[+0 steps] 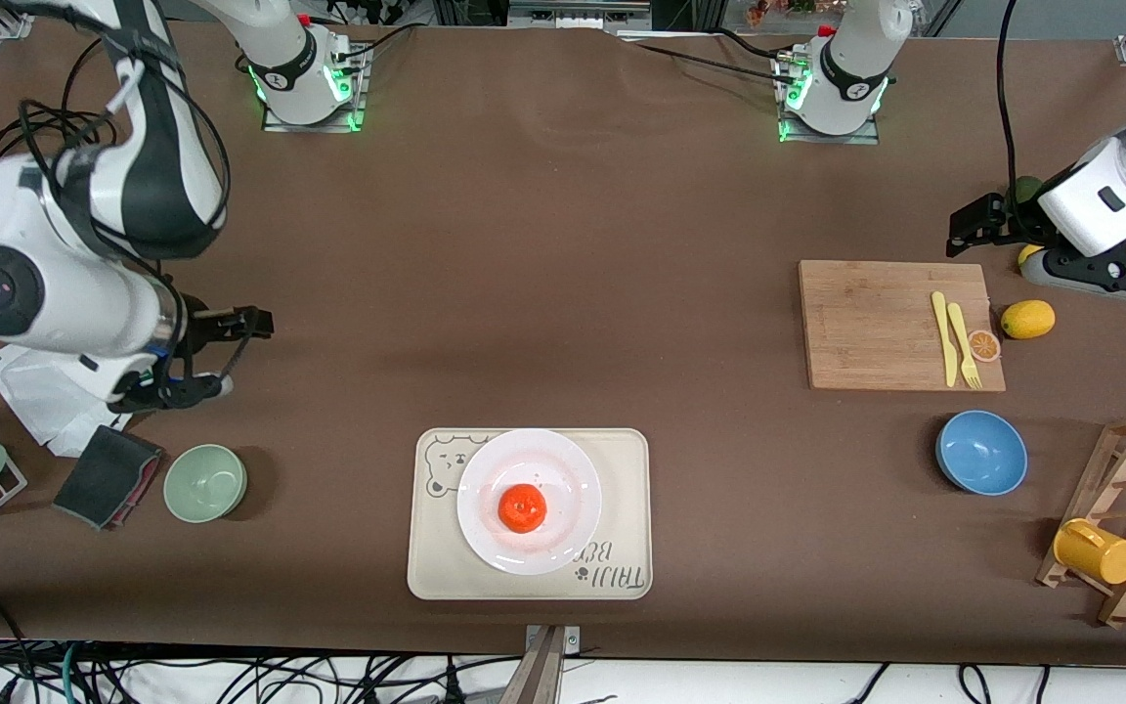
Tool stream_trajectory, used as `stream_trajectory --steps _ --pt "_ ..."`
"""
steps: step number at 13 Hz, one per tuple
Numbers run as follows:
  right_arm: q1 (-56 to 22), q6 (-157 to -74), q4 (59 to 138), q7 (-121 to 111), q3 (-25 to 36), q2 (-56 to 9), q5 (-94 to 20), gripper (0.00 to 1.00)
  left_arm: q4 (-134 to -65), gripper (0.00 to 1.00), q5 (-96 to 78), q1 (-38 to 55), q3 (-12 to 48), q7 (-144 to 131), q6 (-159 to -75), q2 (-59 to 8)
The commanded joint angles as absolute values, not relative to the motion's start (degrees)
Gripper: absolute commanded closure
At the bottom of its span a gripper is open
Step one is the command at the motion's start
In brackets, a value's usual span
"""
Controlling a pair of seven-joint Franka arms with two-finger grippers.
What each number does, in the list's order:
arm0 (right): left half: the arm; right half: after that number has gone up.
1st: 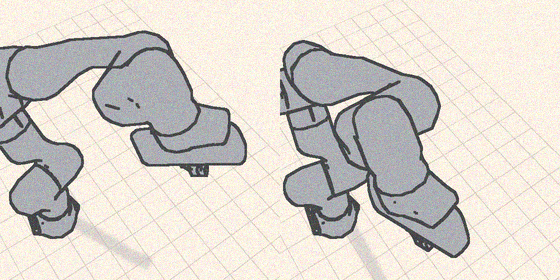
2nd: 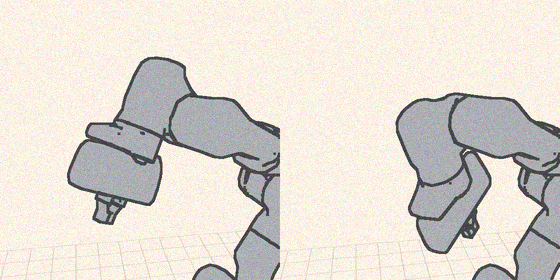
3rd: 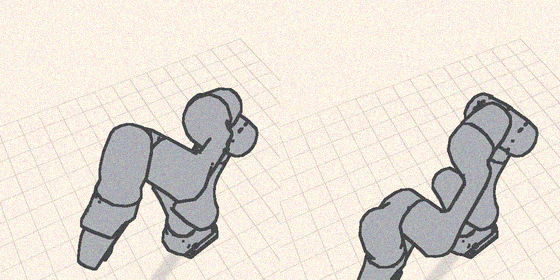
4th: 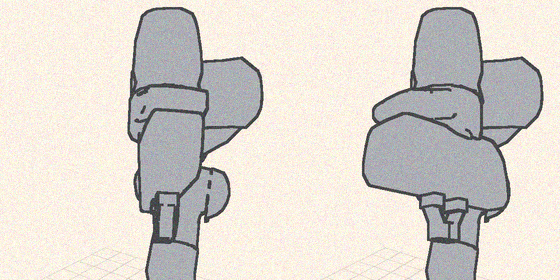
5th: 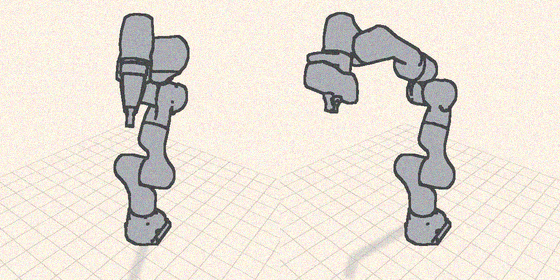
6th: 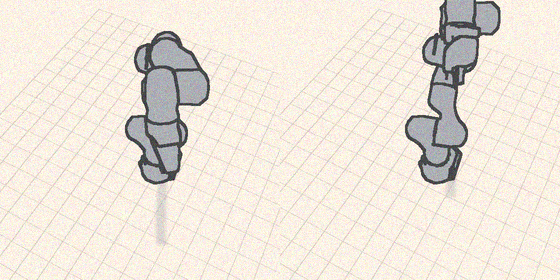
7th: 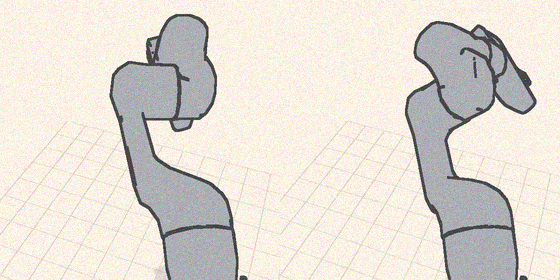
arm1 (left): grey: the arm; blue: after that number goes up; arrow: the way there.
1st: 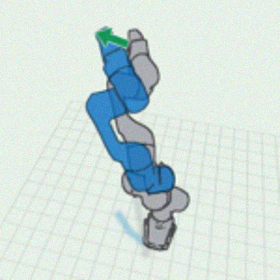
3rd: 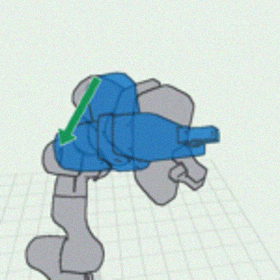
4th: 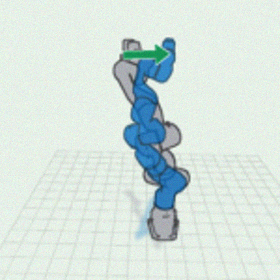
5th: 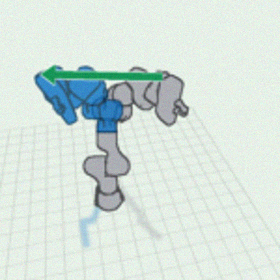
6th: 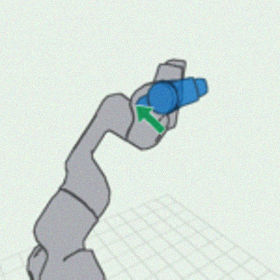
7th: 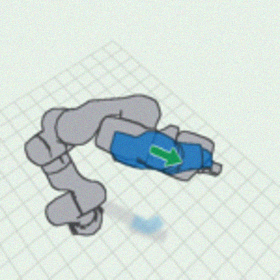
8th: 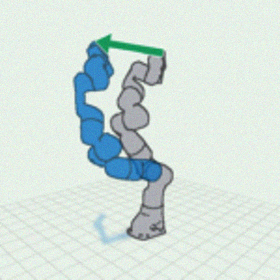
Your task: Place orange and plate with both arms
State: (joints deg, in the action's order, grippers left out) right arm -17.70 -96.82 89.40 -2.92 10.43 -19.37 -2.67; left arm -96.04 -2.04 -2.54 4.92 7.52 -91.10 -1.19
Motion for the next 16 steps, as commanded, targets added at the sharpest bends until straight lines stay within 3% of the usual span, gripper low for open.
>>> stream_trajectory --steps 1,4,10,16 --pt "-15.83 -97.03 98.84 3.23 5.38 -8.91 2.88 0.00 -94.75 0.00 -0.71 -2.55 5.10 7.91 -89.91 -1.58" --pt "-10.12 -94.59 100.81 4.84 -1.22 -3.09 3.86 0.00 -94.40 0.00 -0.44 -2.72 5.01 7.91 -89.91 -1.76" --pt "-7.30 -86.05 95.63 3.17 2.19 1.49 4.04 0.00 -94.22 0.00 -0.53 -2.90 5.01 7.91 -90.00 -1.85" --pt "-6.24 -86.13 94.75 3.43 4.30 1.93 3.96 0.00 -93.87 0.00 -0.44 -2.72 5.01 7.91 -89.91 -1.93"
